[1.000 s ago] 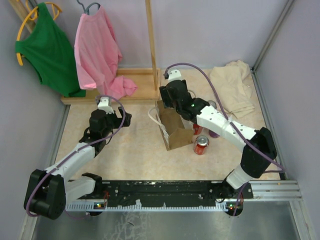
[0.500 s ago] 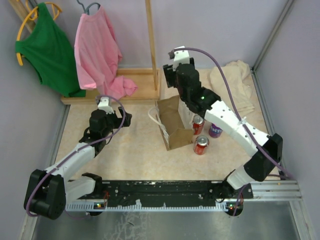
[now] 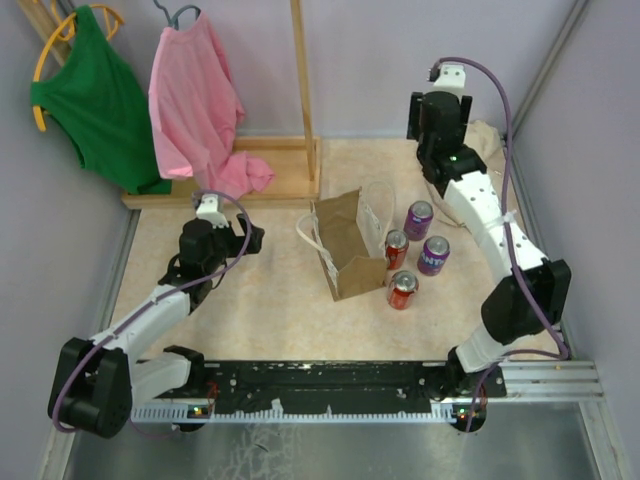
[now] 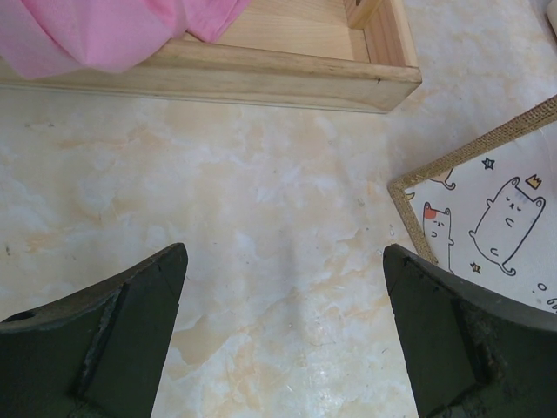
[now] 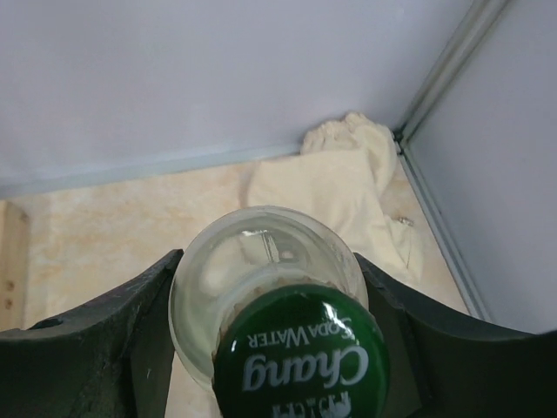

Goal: Take the beverage out of the canvas bag

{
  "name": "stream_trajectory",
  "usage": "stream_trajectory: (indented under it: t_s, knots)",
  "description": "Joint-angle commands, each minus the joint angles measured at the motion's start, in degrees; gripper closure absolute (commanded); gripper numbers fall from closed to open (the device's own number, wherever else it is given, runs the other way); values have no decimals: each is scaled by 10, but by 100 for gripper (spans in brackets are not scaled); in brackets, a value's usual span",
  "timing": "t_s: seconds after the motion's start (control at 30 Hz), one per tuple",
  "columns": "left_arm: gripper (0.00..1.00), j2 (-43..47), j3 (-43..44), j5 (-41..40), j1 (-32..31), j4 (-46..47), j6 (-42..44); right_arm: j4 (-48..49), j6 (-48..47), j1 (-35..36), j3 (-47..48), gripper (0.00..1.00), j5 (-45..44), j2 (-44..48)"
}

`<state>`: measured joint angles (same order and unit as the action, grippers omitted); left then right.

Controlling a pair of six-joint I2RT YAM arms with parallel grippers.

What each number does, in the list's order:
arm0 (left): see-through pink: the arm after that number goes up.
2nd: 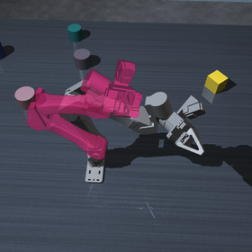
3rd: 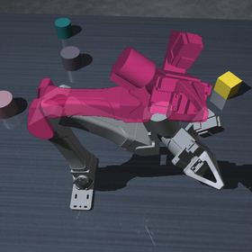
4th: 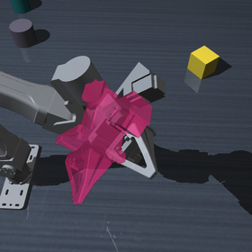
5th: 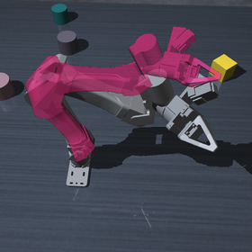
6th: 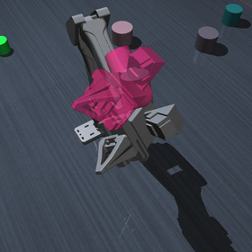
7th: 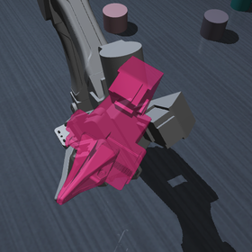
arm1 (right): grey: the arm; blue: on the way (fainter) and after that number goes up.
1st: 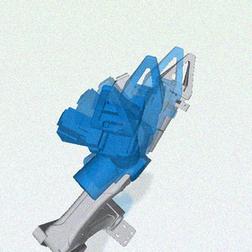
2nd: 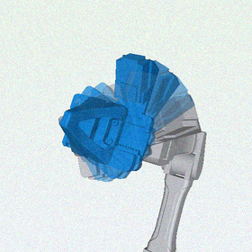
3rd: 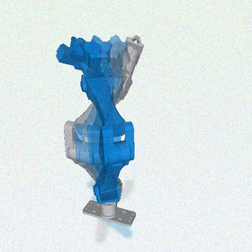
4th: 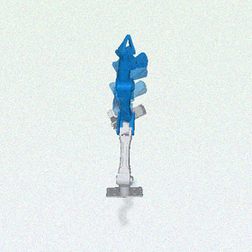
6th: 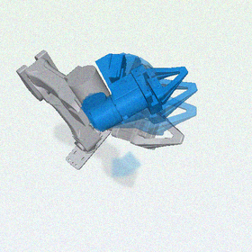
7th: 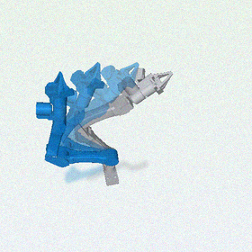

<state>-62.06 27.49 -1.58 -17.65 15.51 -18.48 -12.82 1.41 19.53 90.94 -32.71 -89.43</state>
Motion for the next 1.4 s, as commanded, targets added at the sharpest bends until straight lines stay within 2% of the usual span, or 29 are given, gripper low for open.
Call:
stream_trajectory:
  t_s: [0.0,0.4,0.63,1.2,1.27,1.33,1.37]
  knots:
    - [0,-7,2,10,-5,19,-6,26,44,-9,25,100,58,-15]
    - [0,-18,9,8,-6,17,-2,5,48,-8,-32,100,148,-77]
    - [0,-24,16,10,-6,15,1,25,55,2,-80,100,177,-96]
    - [0,-13,10,-1,-6,9,3,39,40,34,-104,100,164,-149]
    - [0,-13,10,-1,-6,9,2,35,42,35,-103,96,156,-155]
    - [0,-13,10,0,-6,9,2,31,44,35,-102,88,153,-160]
    - [0,-13,10,-1,-6,9,2,30,45,35,-103,80,151,-162]
